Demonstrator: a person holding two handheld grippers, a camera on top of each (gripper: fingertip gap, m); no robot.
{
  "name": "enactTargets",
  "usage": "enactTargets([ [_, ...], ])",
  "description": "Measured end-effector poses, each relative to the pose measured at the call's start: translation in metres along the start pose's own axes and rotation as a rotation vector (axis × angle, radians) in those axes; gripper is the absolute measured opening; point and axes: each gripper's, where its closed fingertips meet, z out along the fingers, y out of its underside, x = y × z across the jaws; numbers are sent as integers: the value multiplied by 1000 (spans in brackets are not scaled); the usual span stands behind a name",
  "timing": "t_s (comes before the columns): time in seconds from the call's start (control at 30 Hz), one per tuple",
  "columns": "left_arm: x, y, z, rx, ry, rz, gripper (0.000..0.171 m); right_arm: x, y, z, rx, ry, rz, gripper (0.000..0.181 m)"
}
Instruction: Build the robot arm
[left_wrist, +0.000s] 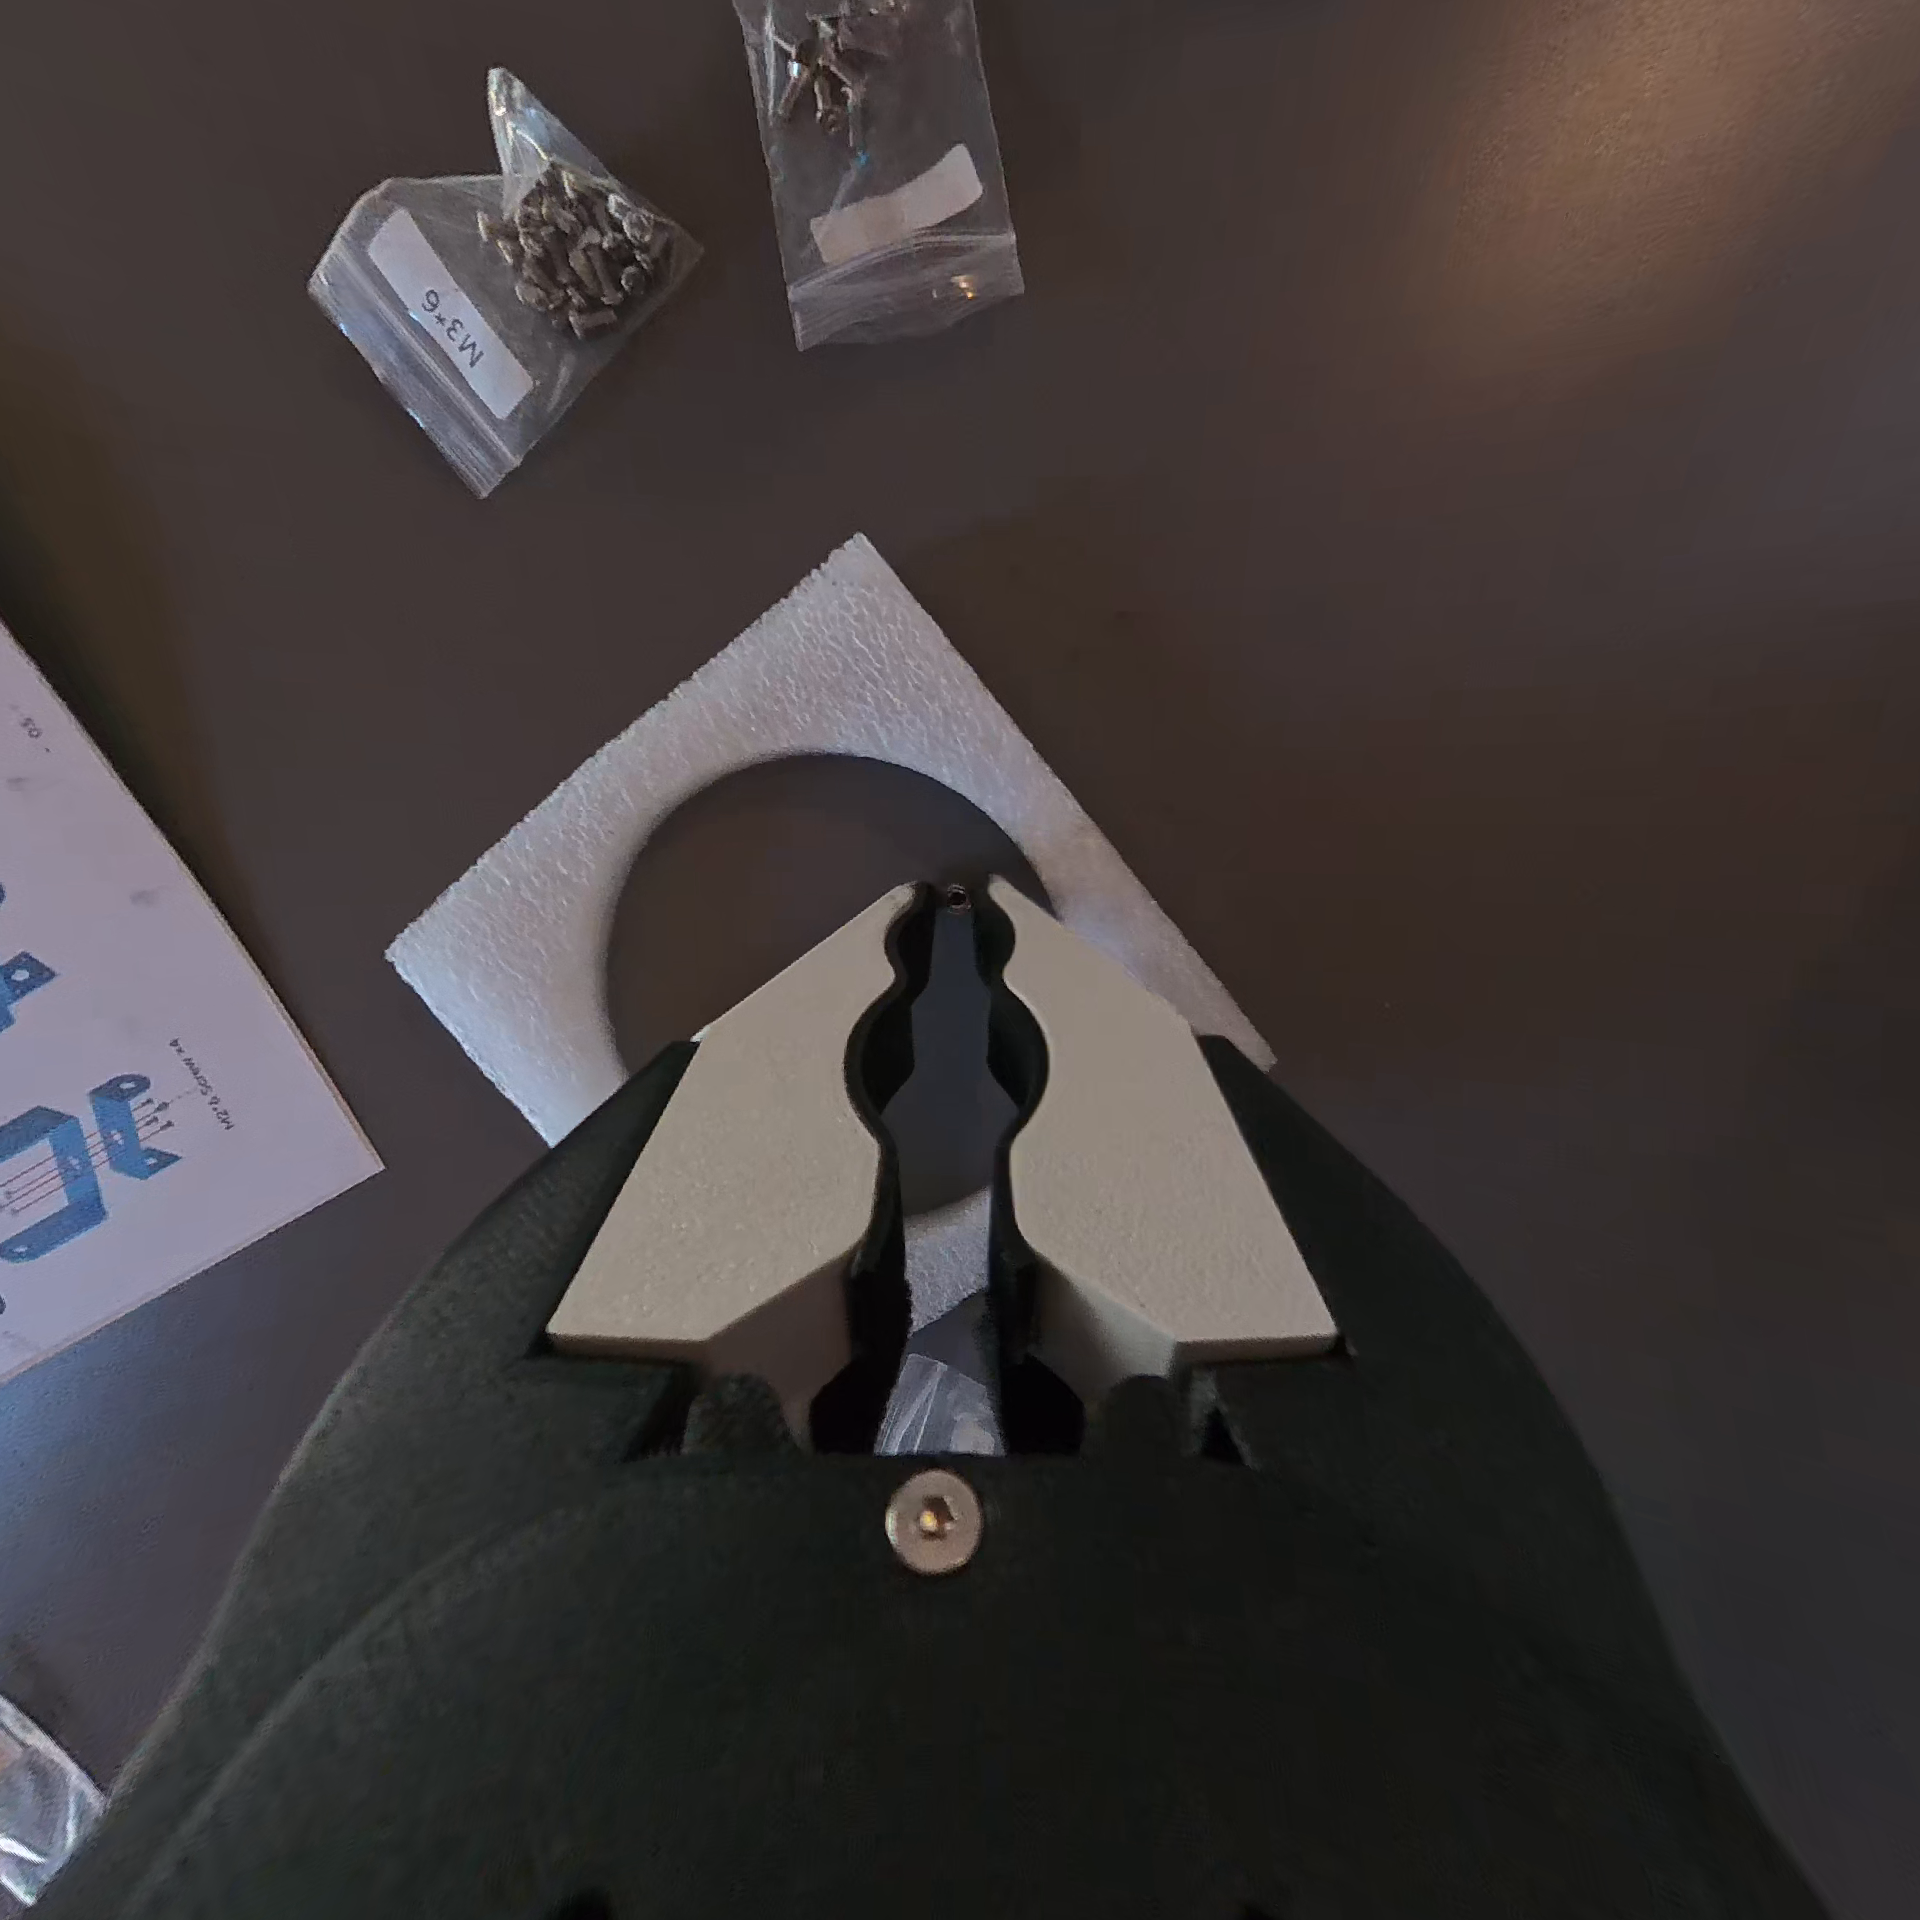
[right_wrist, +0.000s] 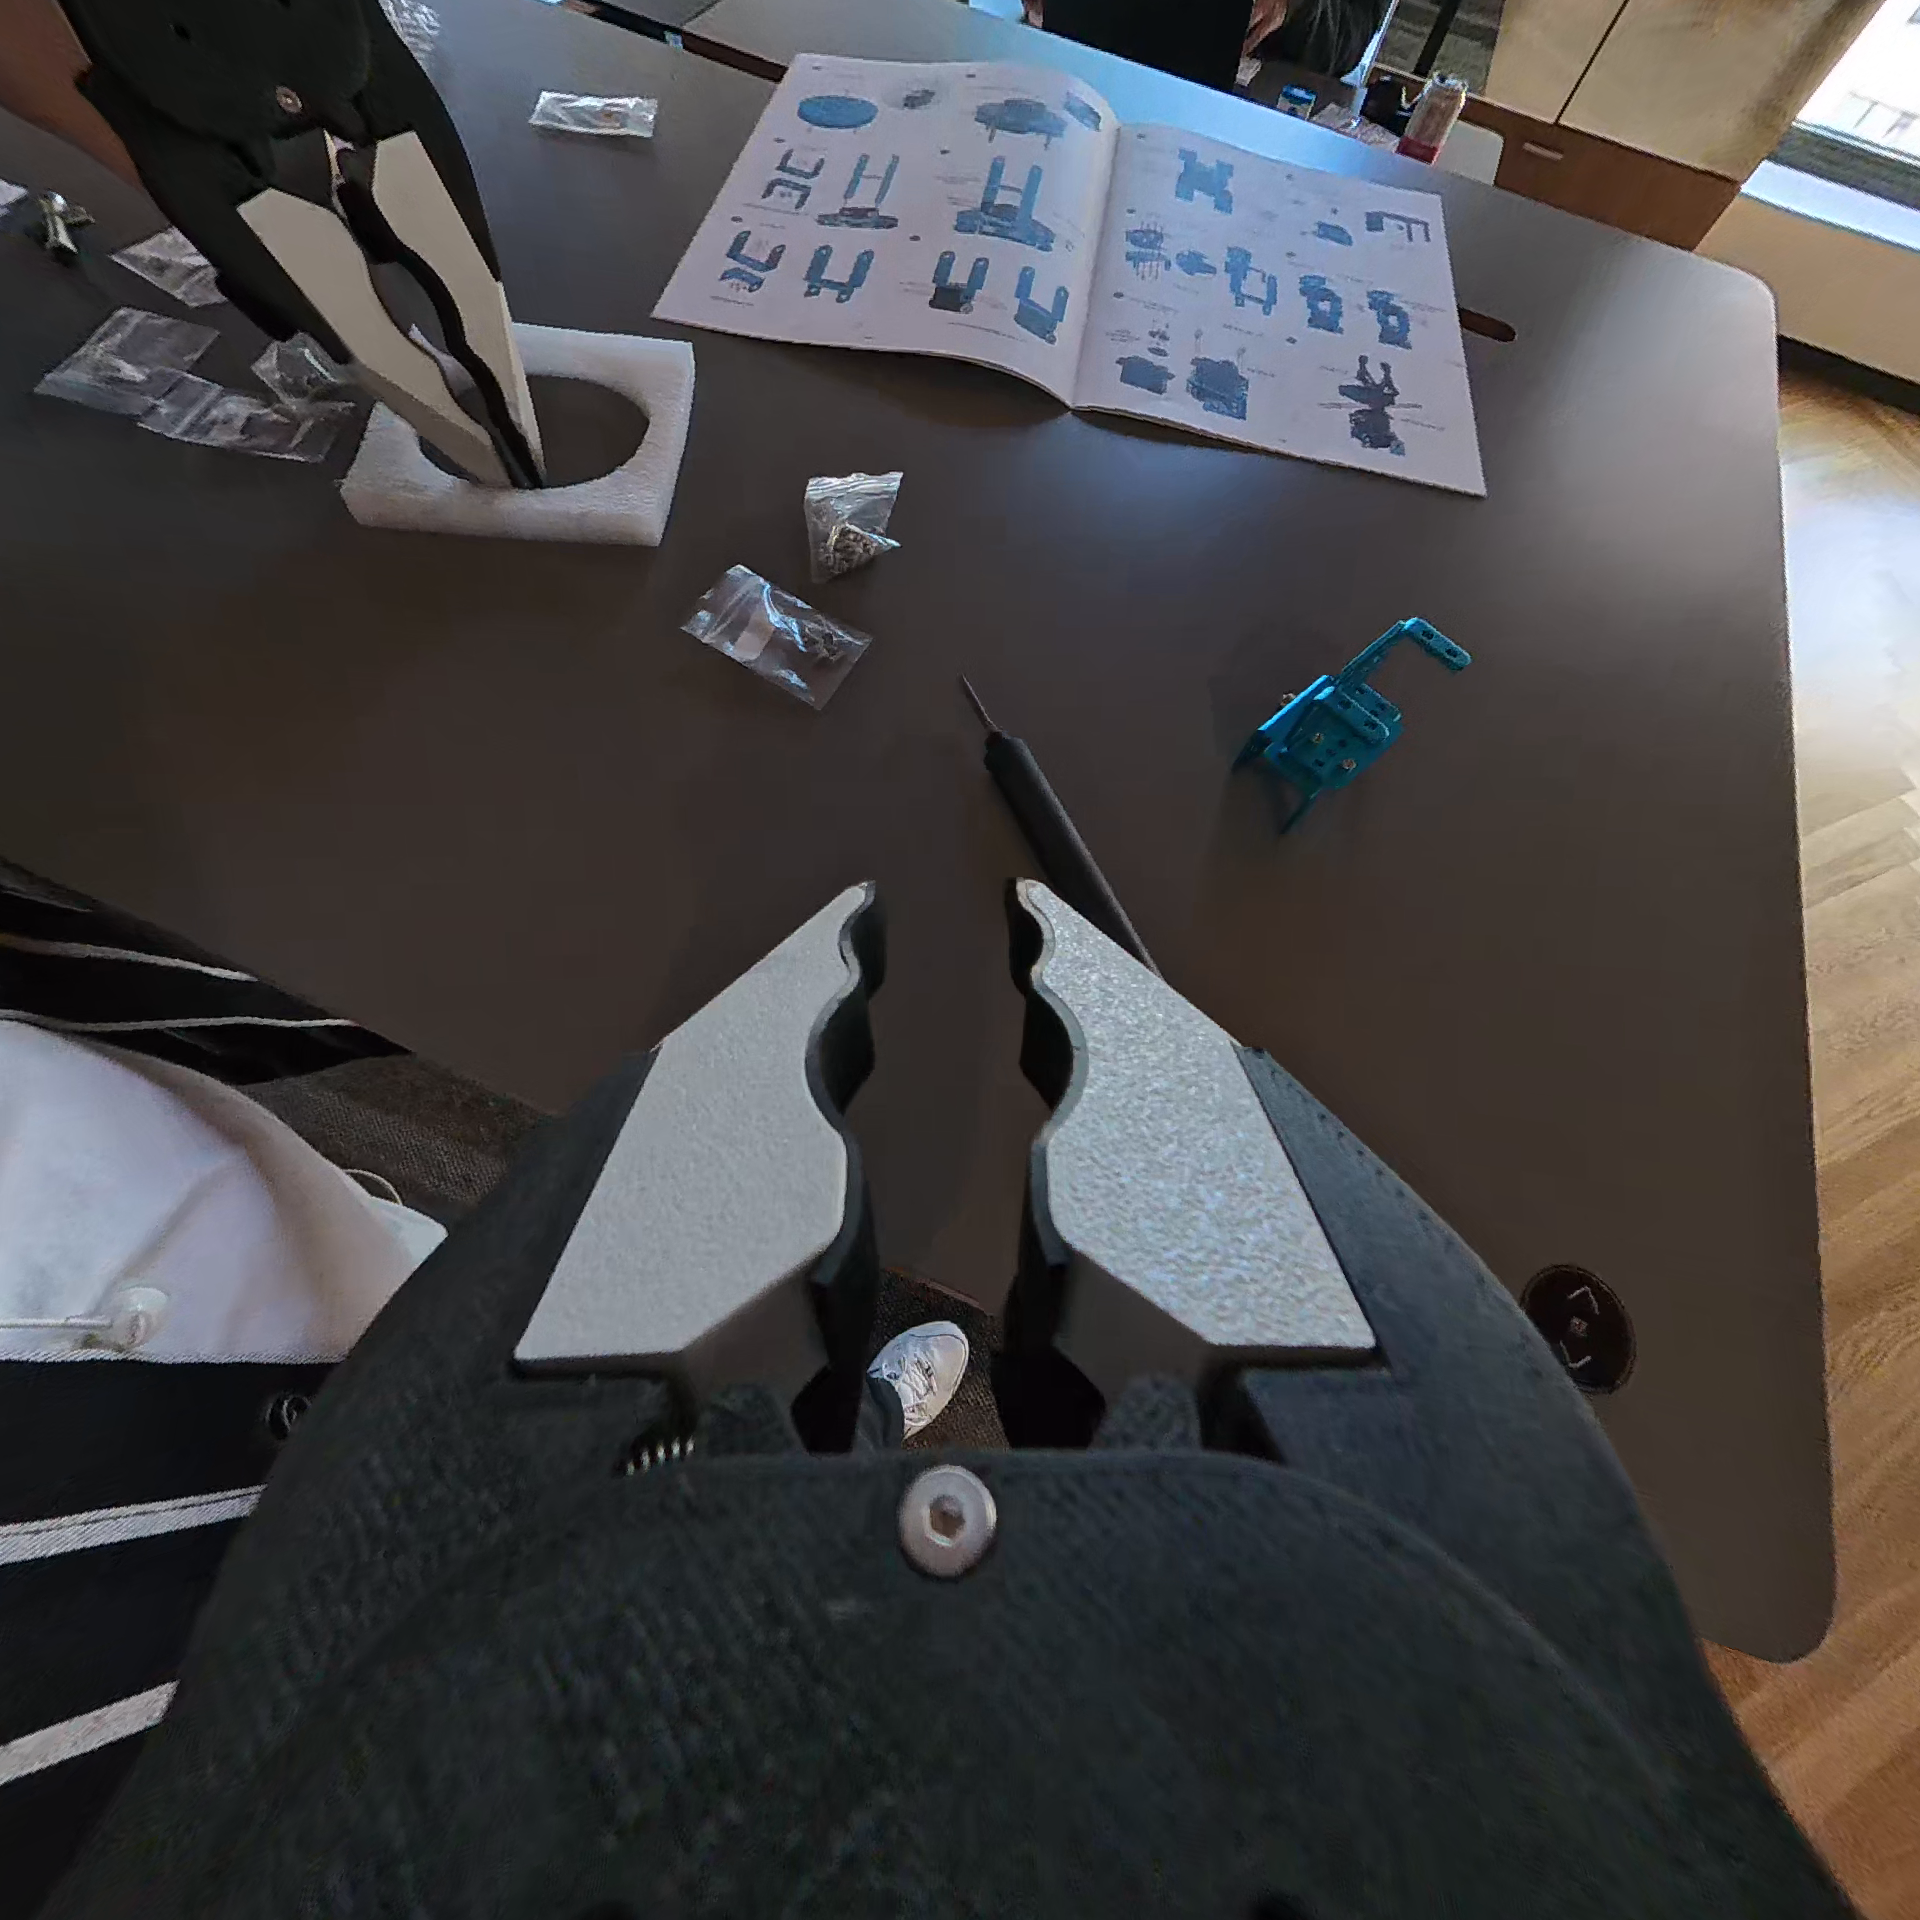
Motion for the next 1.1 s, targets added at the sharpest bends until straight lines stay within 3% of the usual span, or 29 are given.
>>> enactTargets([
  [0.3, -15, 3, -6, 3, -91, -69, 3, 7, 8, 0, -24, -18, -18, 21],
  [0.43, -25, -22, -24, 117, -104, -193, 3, 23, 12, 1, -38, -14, -51, 21],
  [0.57, -21, -74, -38, 203, -98, -253, 3, 51, 20, 8, -30, -26, -60, 21],
  [0.67, -9, -130, -26, 222, -71, -281, 3, 75, 29, 18, -19, -71, -51, 22],
  [0.9, -12, -273, 56, 283, -118, -401, 3, 137, 51, 36, 3, -250, -178, 24],
  [1.0, -34, -309, 95, 298, -199, -509, 3, 166, 68, 43, -15, -350, -270, 24],
  [1.1, -46, -326, 128, 261, -239, -607, 3, 185, 79, 45, -22, -452, -329, 24],
])
